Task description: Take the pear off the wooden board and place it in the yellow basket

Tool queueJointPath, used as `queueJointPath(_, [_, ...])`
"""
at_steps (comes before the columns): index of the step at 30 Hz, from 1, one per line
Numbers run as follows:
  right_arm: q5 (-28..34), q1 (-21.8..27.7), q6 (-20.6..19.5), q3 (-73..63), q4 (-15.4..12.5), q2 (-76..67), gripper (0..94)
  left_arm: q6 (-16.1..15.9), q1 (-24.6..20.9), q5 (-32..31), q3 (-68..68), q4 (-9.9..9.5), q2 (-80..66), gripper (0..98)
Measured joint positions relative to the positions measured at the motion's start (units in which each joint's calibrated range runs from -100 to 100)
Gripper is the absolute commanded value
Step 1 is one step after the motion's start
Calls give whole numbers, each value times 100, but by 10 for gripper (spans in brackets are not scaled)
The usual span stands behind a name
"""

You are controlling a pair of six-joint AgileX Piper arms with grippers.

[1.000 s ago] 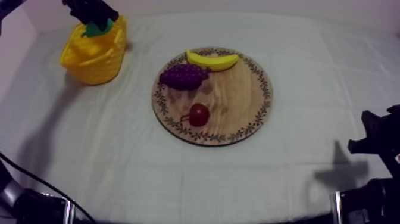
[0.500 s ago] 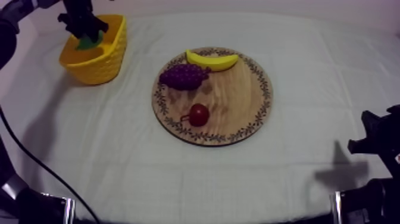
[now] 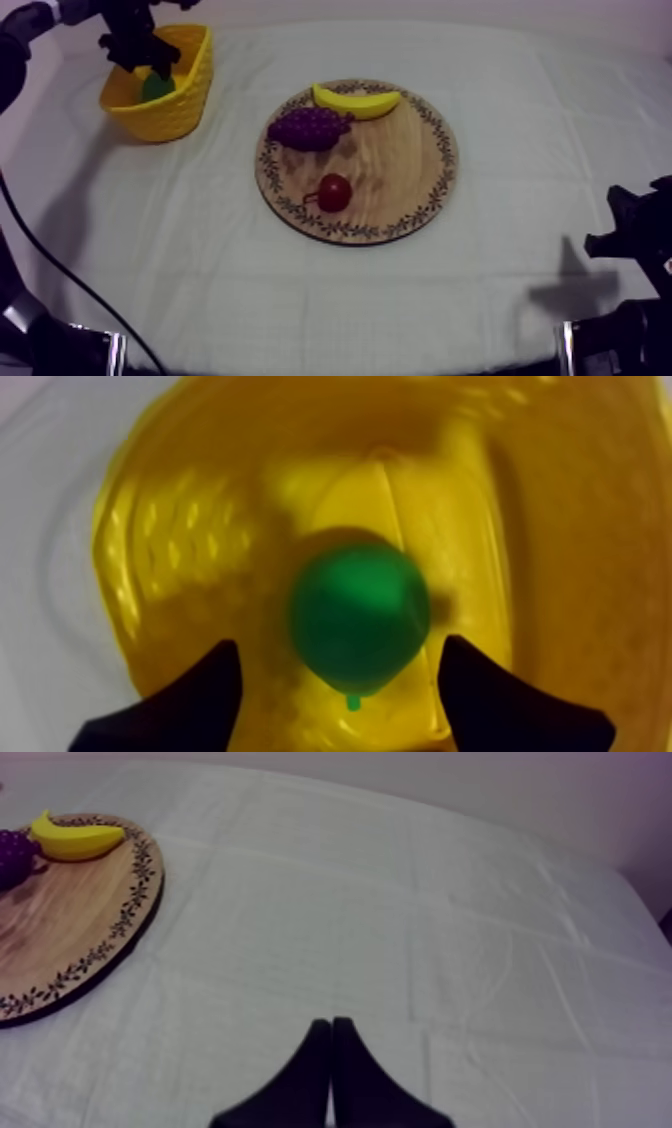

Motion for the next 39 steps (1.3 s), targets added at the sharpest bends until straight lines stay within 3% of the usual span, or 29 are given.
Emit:
queueJointPath(1, [-3, 0, 0, 0, 0, 0, 3, 15, 33, -119, 112, 10, -89, 343])
queueJointPath(3, [-3, 0, 0, 0, 0, 0, 3, -1, 100, -401, 359, 37, -334, 169])
queueJointPath(7, [-3, 0, 0, 0, 0, 0, 3, -37, 259, -1060, 1124, 92, -998, 41])
queueJointPath(16, [5, 0, 3, 0, 0, 0, 3, -3, 406, -2596, 3396, 357, -3147, 2])
queueJointPath(23, [5, 0, 3, 0, 0, 0, 3, -162, 126, -3468, 5489, 618, -5248, 0])
queueJointPath(30, [5, 0, 3, 0, 0, 0, 3, -457, -277, -4016, 7429, 845, -7473, 0])
queueJointPath(35, [5, 0, 3, 0, 0, 0, 3, -467, -468, -4183, 8525, 970, -9124, 0])
queueJointPath(39, [5, 0, 3, 0, 0, 0, 3, -572, -639, -4202, 9360, 1216, -10440, 0])
